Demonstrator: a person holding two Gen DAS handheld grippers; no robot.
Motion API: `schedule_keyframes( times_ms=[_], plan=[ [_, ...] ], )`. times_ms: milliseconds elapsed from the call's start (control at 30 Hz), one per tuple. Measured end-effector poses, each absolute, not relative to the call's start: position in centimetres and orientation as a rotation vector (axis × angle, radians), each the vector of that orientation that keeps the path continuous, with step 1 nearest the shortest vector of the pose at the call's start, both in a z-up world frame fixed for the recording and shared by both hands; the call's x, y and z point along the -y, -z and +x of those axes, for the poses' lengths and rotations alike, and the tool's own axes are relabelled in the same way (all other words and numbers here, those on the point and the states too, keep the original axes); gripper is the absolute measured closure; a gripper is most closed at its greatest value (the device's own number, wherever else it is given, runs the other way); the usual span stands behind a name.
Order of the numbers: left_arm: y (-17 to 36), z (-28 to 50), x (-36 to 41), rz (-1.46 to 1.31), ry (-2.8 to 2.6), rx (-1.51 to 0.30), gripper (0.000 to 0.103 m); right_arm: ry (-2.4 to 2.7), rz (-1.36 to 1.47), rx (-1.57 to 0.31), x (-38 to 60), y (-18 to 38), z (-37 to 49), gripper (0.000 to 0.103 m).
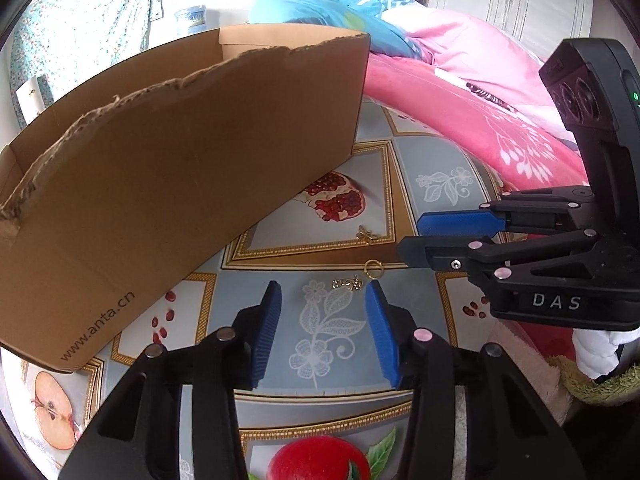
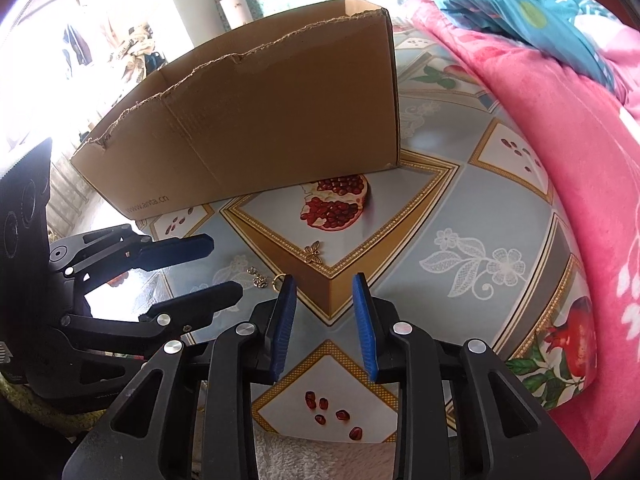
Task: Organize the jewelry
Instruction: 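Move the right gripper over the small gold ring on the cloth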
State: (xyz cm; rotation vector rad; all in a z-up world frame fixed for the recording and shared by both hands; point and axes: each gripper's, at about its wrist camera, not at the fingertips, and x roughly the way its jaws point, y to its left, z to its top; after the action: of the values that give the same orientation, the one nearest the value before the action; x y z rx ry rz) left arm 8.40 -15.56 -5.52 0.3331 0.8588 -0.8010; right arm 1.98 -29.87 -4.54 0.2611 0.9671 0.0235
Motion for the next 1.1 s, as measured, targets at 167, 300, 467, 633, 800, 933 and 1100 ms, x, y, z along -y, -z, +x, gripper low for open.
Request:
schedule_keyframes(
  times_ms=[167,300,467,633,800,933,1100],
  plan=[
    [6.0,8.6,16.4,0.359,0.815,-0.866,0.069,-0.020,0.272,-0.966,30.5,4.7,2.0,0.076],
    [6.1,8.5,17.1,0.392,0.820,-0.849,0.071,-0.016,0.281,-0.969,30.6,4.8,1.9,0.076],
    [6.2,8.3,17.9,0.437,0.822,-0.827,0.079,-0.016,0.288,-0.971,30.6,4.9,1.9,0.076],
    [6.2,8.1,18.2,0.444,0.830,-0.818,0.094,-0.016,0.289,-0.971,30.6,4.9,1.9,0.076],
    [6.2,8.3,17.5,0.418,0.818,-0.833,0.099,-0.016,0.286,-0.972,30.6,5.0,2.0,0.076],
    [6.1,8.5,16.3,0.383,0.790,-0.851,0.099,-0.020,0.284,-0.974,30.4,5.0,2.1,0.076],
    [6.0,8.7,14.8,0.358,0.741,-0.865,0.099,-0.032,0.273,-0.977,29.7,5.1,2.2,0.076]
  ],
)
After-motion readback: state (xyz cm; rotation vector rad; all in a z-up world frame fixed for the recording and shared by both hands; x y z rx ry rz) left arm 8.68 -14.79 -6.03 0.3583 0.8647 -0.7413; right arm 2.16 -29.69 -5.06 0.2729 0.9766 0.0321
